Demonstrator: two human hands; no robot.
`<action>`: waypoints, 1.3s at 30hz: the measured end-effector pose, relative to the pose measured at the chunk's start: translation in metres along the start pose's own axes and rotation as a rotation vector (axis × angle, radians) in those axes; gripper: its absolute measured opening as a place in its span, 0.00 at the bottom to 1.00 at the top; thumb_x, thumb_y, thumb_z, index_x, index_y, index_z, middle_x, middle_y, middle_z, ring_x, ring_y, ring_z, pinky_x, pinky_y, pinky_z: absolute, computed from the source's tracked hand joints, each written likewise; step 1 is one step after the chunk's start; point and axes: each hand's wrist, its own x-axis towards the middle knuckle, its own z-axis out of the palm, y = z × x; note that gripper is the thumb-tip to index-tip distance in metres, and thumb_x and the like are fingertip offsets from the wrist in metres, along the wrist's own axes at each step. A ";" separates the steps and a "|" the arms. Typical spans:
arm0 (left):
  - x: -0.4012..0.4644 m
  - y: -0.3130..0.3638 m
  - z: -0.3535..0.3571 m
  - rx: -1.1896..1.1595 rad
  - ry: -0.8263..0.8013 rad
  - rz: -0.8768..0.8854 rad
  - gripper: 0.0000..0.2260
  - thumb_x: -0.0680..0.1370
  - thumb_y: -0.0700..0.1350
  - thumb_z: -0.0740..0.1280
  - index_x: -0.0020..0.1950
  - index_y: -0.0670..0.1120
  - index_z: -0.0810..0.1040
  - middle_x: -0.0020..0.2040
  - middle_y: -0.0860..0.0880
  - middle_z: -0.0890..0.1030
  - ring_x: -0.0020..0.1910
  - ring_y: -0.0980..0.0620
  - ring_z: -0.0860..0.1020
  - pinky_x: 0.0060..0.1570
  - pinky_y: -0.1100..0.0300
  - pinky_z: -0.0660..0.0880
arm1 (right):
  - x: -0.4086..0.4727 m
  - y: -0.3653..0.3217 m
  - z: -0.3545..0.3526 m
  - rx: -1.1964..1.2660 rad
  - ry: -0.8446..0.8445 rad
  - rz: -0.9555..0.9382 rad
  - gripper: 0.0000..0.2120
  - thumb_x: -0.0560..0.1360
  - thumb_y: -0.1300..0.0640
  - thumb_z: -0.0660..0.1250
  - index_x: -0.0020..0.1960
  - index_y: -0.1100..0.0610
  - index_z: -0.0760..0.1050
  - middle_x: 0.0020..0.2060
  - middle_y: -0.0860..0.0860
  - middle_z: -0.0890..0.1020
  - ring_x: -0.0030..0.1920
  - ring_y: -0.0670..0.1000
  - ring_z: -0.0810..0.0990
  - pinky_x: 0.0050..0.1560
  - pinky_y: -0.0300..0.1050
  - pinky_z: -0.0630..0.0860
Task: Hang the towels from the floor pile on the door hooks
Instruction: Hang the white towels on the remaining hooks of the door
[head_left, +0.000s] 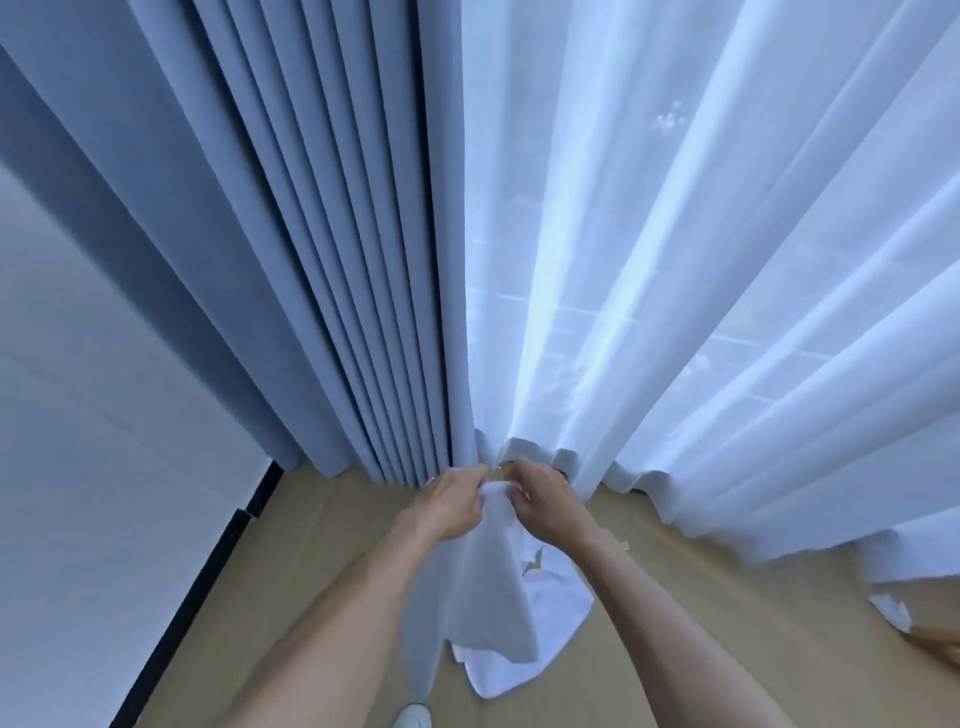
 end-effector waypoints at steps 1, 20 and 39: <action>-0.009 0.002 -0.011 -0.029 0.010 -0.013 0.09 0.80 0.41 0.56 0.39 0.47 0.62 0.46 0.44 0.74 0.46 0.43 0.73 0.39 0.56 0.63 | -0.002 -0.004 -0.008 -0.015 -0.043 -0.017 0.02 0.77 0.60 0.58 0.45 0.55 0.68 0.39 0.48 0.74 0.43 0.50 0.71 0.39 0.42 0.61; -0.261 -0.058 -0.130 -0.166 0.669 -0.337 0.06 0.78 0.39 0.62 0.45 0.41 0.78 0.46 0.48 0.72 0.46 0.51 0.71 0.42 0.63 0.63 | -0.039 -0.252 -0.027 -0.030 -0.298 -0.580 0.10 0.80 0.58 0.55 0.44 0.58 0.73 0.37 0.50 0.75 0.40 0.50 0.73 0.36 0.36 0.66; -0.649 -0.202 -0.065 -0.336 0.868 -0.748 0.05 0.77 0.41 0.65 0.44 0.40 0.78 0.37 0.50 0.74 0.36 0.54 0.70 0.32 0.66 0.63 | -0.261 -0.515 0.185 -0.038 -0.633 -1.035 0.09 0.77 0.66 0.55 0.45 0.62 0.75 0.36 0.50 0.75 0.36 0.48 0.70 0.34 0.29 0.65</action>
